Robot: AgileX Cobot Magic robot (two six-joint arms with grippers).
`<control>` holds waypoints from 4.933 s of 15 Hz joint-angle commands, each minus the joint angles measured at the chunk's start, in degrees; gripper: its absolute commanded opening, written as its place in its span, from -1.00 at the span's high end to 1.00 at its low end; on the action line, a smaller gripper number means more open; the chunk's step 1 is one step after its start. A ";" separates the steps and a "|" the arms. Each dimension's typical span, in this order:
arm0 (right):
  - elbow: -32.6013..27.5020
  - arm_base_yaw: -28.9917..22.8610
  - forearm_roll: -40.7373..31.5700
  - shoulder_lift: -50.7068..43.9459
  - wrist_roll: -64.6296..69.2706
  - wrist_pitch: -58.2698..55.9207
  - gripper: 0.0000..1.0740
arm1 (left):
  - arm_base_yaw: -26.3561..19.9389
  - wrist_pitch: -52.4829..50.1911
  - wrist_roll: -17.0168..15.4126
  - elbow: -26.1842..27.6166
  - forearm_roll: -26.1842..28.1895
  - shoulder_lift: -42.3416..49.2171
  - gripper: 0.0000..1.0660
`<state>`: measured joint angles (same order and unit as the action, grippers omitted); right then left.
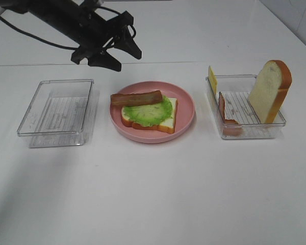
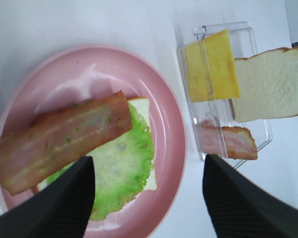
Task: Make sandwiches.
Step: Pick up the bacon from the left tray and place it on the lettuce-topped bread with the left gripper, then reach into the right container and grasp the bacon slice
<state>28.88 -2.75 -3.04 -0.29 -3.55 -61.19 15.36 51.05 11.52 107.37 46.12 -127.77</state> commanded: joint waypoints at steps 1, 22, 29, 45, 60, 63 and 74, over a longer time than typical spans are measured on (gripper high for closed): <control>-0.06 0.40 0.00 -0.80 -0.74 0.52 -0.58 | 0.06 1.38 -1.38 4.01 -3.55 2.01 -0.15; -0.06 0.40 0.00 -0.80 -0.74 0.52 -0.58 | 0.06 22.63 -14.84 -23.32 -39.65 58.67 -0.16; -0.06 0.40 0.00 -0.80 -0.74 0.52 -0.58 | 0.06 22.63 -14.84 -47.21 -39.65 87.49 -0.16; -0.06 0.40 0.00 -0.80 -0.74 0.52 -0.58 | 0.06 19.60 -12.89 -75.34 -45.44 129.37 -0.16; -0.06 0.40 0.00 -0.57 -0.74 0.52 -0.58 | 0.06 8.82 -12.49 -78.90 -45.61 129.32 -0.16; 1.55 0.40 0.00 0.86 -0.74 5.21 -0.55 | 0.06 8.82 -12.49 -78.90 -45.61 129.32 -0.16; 18.22 0.40 -6.07 50.25 -0.92 12.26 -0.54 | 0.06 8.82 -12.49 -78.90 -45.61 129.32 -0.16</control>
<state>46.24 -2.75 -8.59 49.22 -3.55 -49.22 15.36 60.56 -1.15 28.65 0.74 0.29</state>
